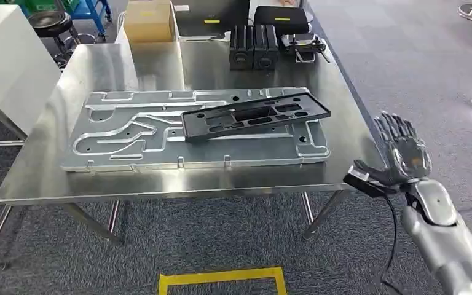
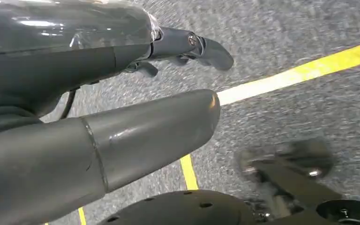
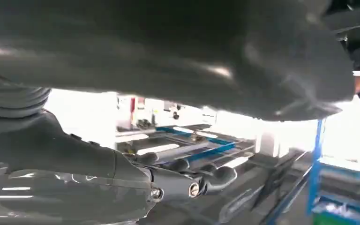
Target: Take the parts from the cabinet and place them on the table.
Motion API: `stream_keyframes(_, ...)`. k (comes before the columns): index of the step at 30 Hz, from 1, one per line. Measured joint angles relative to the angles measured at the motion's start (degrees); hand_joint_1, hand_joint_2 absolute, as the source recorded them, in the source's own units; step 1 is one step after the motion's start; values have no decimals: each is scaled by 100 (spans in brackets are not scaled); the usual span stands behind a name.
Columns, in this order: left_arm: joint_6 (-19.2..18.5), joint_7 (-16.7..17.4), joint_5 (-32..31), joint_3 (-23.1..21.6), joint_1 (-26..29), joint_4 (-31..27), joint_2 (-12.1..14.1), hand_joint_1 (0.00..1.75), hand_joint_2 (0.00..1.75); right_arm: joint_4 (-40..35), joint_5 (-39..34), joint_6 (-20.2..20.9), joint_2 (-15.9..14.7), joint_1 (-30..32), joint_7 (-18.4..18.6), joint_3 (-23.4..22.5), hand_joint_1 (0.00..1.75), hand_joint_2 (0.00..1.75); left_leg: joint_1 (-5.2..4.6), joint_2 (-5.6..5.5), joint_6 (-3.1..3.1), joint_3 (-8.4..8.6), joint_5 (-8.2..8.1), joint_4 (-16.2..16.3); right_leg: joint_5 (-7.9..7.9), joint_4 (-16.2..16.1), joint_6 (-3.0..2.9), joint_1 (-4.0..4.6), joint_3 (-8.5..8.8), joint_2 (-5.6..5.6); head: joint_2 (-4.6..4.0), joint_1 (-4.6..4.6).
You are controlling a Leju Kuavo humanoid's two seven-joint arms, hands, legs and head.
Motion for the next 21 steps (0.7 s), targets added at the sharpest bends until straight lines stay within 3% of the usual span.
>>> stream_keyframes(1,13,-2,11,22,0,0,0,0,0,-216,-96,-77,99,344,-90,-321,0,0,0,9,-11,55,48,168,43,25,7,-1,-88,-8,0,0)
stream_keyframes(2,24,0,35,46,1,0,0,0,0,-455,-228,-176,239,721,-213,-714,0,0,0,16,-14,242,230,108,93,58,22,-3,-192,-9,0,0)
stream_keyframes(3,33,13,48,59,3,-2,0,0,0,-587,-334,-232,370,997,-324,-994,0,0,-1,17,-9,510,429,-147,134,99,36,-9,-287,-9,0,0)
stream_keyframes(4,37,50,57,74,0,-2,0,0,0,-663,-466,-279,512,1228,-501,-1273,0,0,-5,13,8,889,555,-590,170,154,55,-17,-388,-3,0,0)
stream_keyframes(5,46,107,59,83,-12,-2,0,0,0,-700,-626,-325,667,1394,-687,-1551,0,0,-7,-5,33,1308,420,-1145,207,218,73,-23,-455,12,0,0)
stream_keyframes(6,46,171,55,85,-23,-2,0,0,0,-709,-783,-347,835,1529,-810,-1768,0,0,-49,-10,53,1605,175,-1622,240,249,108,-2,-511,37,0,0)
stream_keyframes(9,48,356,-2,113,-22,-2,-4,0,0,-433,-1328,-420,1504,1663,-1374,-2421,0,0,-81,18,166,1546,266,-1640,417,176,213,-62,-466,93,0,0)
stream_keyframes(10,48,402,-11,116,-17,0,-11,0,0,-236,-1469,-367,1662,1656,-1425,-2570,0,0,-63,32,212,1520,362,-1707,494,124,260,-31,-470,112,0,2)
stream_keyframes(11,48,441,-28,118,-55,0,-22,0,0,128,-1670,-250,1870,1642,-1490,-2765,0,0,-44,60,261,1463,467,-1754,356,169,277,-71,-515,147,0,2)
stream_keyframes(12,46,461,-53,118,-79,0,-33,0,0,505,-1940,19,2027,1609,-1547,-2939,0,0,-44,79,307,1372,546,-1770,5,381,283,-74,-613,156,0,2)
stream_keyframes(13,44,472,-77,118,-83,0,-35,0,0,1053,-2336,530,2175,1473,-1560,-3140,0,0,-48,87,313,1270,630,-1771,-425,785,304,-77,-736,172,0,2)
stream_keyframes(14,30,474,-114,118,-82,0,-35,0,0,1650,-2721,1144,2309,1333,-1531,-3355,0,0,-55,107,313,1180,706,-1770,-753,1235,326,-81,-836,172,0,2)
stream_keyframes(15,28,472,-140,116,-80,0,-37,0,0,2305,-3138,1824,2466,1270,-1371,-3631,0,0,-65,109,313,1086,774,-1763,-920,1622,339,-89,-906,171,0,2)
stream_keyframes(16,28,463,-157,111,-80,0,-37,0,0,2744,-3325,2168,2615,1275,-1146,-3835,0,0,-69,106,306,990,857,-1753,-896,1917,342,-97,-909,172,0,2)
stream_keyframes(17,37,444,-179,105,-76,0,-35,0,0,3203,-3381,2319,2803,1276,-797,-4017,0,0,-73,104,296,876,932,-1744,-697,1979,334,-100,-805,174,0,2)
stream_keyframes(18,52,428,-188,103,-72,0,-31,0,0,3587,-3438,2374,2960,1271,-510,-4152,0,0,-76,104,275,765,1002,-1728,-452,1829,320,-108,-601,174,0,2)
stream_keyframes(19,72,398,-210,100,-72,0,-26,0,0,3925,-3579,2537,3100,1263,-112,-4290,0,0,-81,103,246,660,1072,-1705,-302,1466,298,-115,-274,173,0,2)
stream_keyframes(20,81,378,-232,94,-78,0,-22,0,0,4122,-3688,2657,3198,1243,205,-4397,0,0,-85,105,212,582,1134,-1683,-337,902,271,-117,180,173,0,0)
stream_keyframes(21,101,356,-249,70,-94,-11,-9,0,0,4332,-3792,2737,3347,1222,587,-4554,0,0,-102,113,176,554,1172,-1663,-580,309,232,-95,698,173,0,2)
